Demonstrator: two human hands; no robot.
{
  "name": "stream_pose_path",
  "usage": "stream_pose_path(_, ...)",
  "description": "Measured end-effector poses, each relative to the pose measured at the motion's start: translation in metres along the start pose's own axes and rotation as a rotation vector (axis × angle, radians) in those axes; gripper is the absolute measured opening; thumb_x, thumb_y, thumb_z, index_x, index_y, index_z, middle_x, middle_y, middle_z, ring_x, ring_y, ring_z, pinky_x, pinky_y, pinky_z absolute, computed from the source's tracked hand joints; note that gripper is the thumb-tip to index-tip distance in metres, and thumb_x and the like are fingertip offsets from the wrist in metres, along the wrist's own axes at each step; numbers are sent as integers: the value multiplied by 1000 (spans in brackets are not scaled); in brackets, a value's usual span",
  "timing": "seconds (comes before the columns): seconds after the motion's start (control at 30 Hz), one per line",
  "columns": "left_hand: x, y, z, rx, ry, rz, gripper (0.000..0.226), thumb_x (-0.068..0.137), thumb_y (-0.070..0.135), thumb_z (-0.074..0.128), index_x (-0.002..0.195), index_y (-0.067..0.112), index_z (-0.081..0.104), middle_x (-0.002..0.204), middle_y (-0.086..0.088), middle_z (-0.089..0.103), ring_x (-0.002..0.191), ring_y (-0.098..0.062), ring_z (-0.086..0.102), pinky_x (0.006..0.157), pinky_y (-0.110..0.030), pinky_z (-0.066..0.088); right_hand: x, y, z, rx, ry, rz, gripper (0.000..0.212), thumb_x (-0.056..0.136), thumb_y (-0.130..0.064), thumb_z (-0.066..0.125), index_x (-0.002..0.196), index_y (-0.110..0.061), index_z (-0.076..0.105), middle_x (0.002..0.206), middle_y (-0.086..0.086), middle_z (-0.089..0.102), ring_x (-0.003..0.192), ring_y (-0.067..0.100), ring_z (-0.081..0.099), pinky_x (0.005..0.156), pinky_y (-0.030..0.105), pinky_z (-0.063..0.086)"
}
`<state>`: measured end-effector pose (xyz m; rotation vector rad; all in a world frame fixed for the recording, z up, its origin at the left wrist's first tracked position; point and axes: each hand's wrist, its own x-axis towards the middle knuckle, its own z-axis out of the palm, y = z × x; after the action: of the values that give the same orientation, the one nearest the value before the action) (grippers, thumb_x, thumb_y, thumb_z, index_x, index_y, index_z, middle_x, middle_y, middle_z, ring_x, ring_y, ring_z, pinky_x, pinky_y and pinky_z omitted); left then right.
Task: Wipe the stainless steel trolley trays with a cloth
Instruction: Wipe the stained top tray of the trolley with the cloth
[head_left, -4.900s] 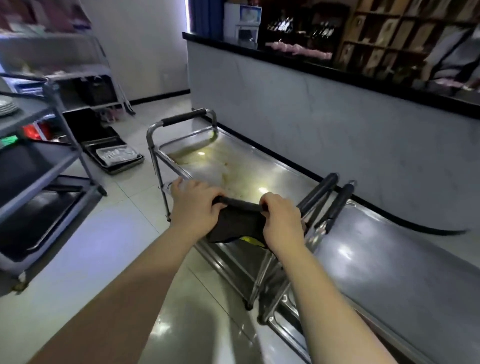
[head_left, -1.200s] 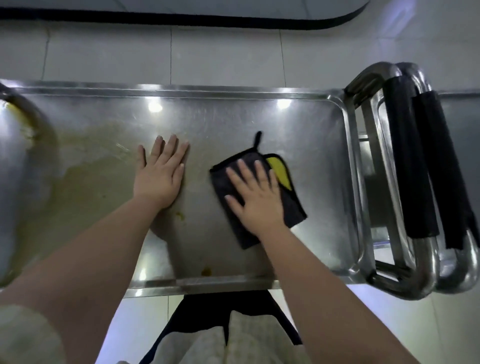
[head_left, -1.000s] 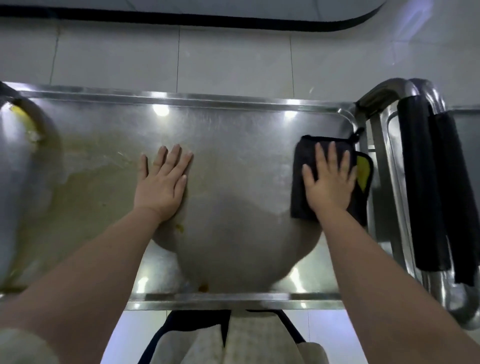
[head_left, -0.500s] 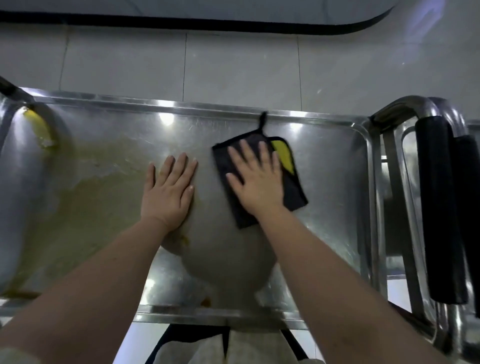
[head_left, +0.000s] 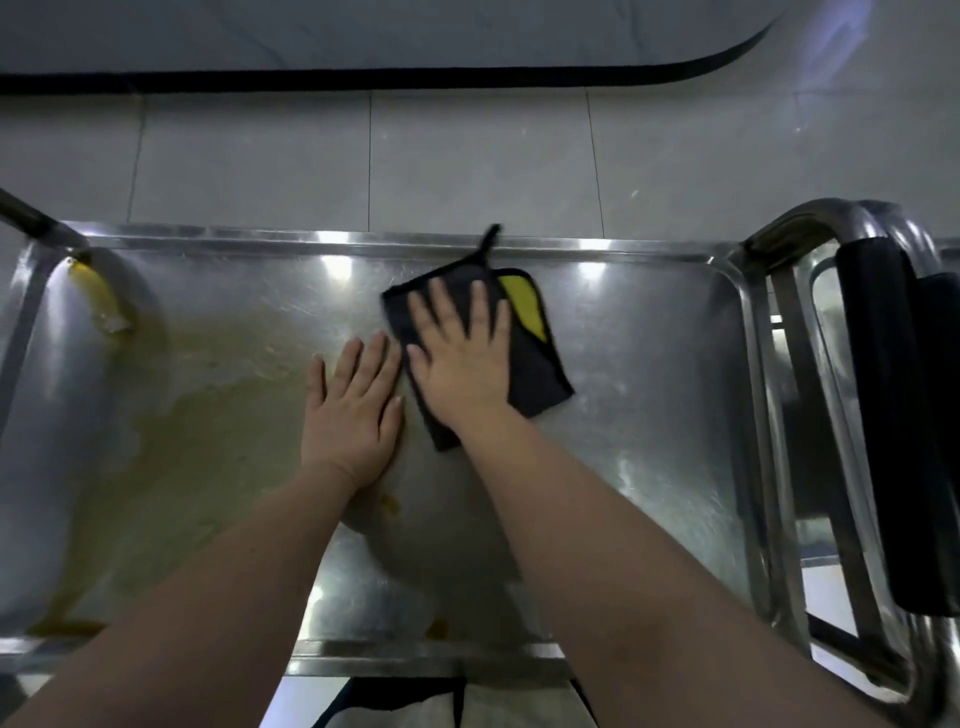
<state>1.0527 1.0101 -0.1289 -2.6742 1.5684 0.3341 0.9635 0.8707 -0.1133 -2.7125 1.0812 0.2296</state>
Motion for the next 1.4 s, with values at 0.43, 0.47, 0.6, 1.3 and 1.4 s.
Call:
stream_pose_path(0.43, -1, 6, -5, -40, 0, -12, 60, 96, 44, 16, 155, 36, 6, 162, 10, 3, 150, -16, 0, 120, -48, -3, -7, 236, -33, 57, 51, 668, 60, 99, -55, 15, 155, -37, 2, 164, -8, -2, 149, 31, -6, 116, 61, -2)
stream_pose_path(0.47, -1, 6, -5, -37, -1, -13, 60, 96, 44, 16, 155, 36, 6, 163, 9, 2, 150, -16, 0, 120, -49, -4, -6, 231, -32, 54, 54, 689, 60, 99, -54, 14, 155, -37, 0, 164, -8, -4, 149, 31, -7, 115, 61, -3)
stream_pose_path(0.6, 0, 6, -5, -24, -5, -13, 60, 96, 44, 13, 155, 36, 2, 162, 9, -2, 150, -15, -4, 119, -48, -6, 19, 161, -25, 54, 75, 540, 61, 99, -53, 18, 154, -36, -1, 164, -9, -4, 149, 33, -5, 115, 62, -4)
stream_pose_path(1.3, -1, 2, -3, -37, -21, -25, 56, 97, 50, 13, 153, 43, 7, 164, 3, 2, 150, -22, -3, 115, -53, -13, -147, 98, 22, -66, -263, -1313, 55, 98, -48, 47, 150, -36, 34, 158, -11, 28, 150, 23, 6, 120, 52, -1)
stream_pose_path(1.4, -1, 1, 0, -7, -26, 9, 57, 96, 55, 12, 152, 45, 3, 163, 8, -1, 150, -20, -3, 114, -60, -9, -73, 108, 0, -73, -213, -1138, 56, 96, -52, 45, 148, -35, 36, 157, -8, 30, 149, 25, 13, 119, 51, 3)
